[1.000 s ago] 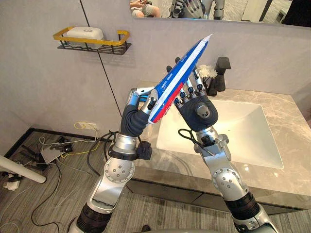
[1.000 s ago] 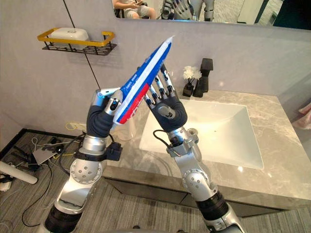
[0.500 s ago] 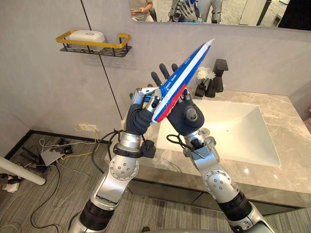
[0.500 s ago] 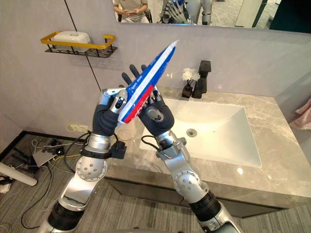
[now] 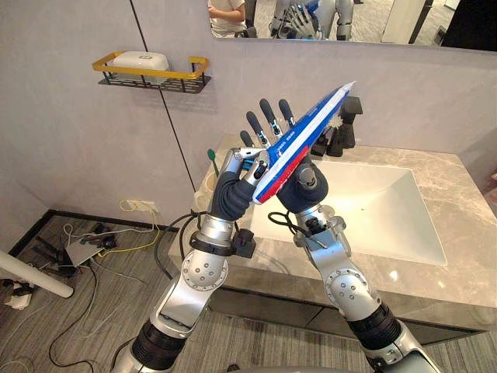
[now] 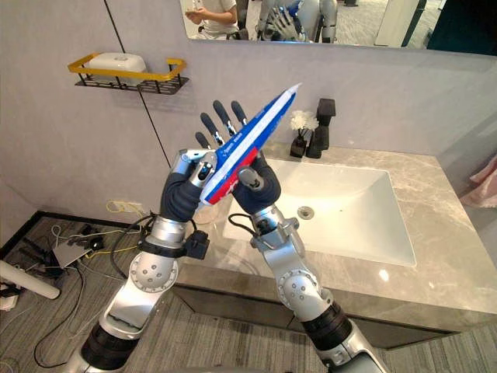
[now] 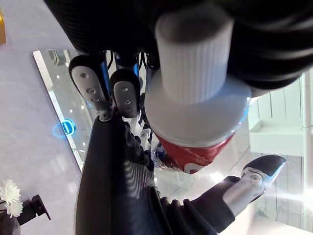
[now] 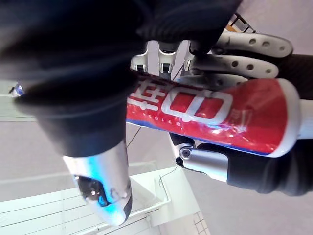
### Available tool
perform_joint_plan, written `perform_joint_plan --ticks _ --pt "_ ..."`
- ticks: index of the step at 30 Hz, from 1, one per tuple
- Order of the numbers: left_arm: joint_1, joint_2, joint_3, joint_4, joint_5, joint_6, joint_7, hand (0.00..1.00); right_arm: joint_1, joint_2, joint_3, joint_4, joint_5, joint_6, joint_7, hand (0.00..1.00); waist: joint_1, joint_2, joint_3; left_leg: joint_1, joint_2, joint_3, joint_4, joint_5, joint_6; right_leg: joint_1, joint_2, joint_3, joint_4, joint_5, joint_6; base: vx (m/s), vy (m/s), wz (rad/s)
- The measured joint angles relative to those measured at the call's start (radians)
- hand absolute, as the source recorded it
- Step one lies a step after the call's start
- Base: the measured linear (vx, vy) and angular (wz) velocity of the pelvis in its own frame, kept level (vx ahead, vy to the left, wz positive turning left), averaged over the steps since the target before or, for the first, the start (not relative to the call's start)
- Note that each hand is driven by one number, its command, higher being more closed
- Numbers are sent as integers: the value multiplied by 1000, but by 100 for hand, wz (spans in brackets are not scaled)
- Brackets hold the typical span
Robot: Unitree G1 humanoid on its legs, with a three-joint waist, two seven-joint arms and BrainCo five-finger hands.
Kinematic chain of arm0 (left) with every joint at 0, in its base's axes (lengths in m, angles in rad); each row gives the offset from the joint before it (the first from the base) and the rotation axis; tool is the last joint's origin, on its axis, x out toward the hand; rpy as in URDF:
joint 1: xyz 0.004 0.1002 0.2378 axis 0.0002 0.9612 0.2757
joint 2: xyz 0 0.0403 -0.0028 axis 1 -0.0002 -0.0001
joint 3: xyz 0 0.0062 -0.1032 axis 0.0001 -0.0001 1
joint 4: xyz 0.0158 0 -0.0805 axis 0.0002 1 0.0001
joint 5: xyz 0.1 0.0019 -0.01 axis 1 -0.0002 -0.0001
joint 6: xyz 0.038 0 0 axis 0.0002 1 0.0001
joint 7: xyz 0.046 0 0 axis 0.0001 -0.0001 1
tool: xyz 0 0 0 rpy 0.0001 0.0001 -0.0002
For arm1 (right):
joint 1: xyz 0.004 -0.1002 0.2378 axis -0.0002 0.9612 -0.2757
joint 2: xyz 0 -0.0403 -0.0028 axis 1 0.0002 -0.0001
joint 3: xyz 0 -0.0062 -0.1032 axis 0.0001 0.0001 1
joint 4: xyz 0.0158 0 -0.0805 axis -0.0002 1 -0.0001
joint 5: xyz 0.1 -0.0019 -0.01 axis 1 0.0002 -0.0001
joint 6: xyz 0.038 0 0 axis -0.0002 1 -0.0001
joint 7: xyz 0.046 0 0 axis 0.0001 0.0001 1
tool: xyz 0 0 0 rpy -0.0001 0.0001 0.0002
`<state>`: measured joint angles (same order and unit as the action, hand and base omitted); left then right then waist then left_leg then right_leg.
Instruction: Organize washtable
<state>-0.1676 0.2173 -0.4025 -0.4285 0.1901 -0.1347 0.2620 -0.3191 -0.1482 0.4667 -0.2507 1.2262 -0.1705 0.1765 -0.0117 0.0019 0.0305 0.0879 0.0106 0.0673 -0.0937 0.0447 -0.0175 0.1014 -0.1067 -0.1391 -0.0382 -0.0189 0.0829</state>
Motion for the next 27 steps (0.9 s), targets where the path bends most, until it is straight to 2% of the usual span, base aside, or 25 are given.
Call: perform_joint_plan --ticks 14,26,27 --pt "75 -23 -24 30 -1 -5 -43 100 -3 41 -37 38 0 2 -6 100 0 0 0 1 0 2 0 1 0 0 0 3 0 1 1 0 0 0" --pt "111 -38 -20 36 0 -5 -45 100 -3 43 -36 50 -11 21 -23 100 1 0 0 2 1 5 0 1 0 -1 1 5 0 1 1 0 0 0" --pt "112 -38 -19 36 0 -5 -45 0 -3 43 -36 50 -11 21 -23 100 1 0 0 2 1 5 0 1 0 -1 1 5 0 1 1 0 0 0"
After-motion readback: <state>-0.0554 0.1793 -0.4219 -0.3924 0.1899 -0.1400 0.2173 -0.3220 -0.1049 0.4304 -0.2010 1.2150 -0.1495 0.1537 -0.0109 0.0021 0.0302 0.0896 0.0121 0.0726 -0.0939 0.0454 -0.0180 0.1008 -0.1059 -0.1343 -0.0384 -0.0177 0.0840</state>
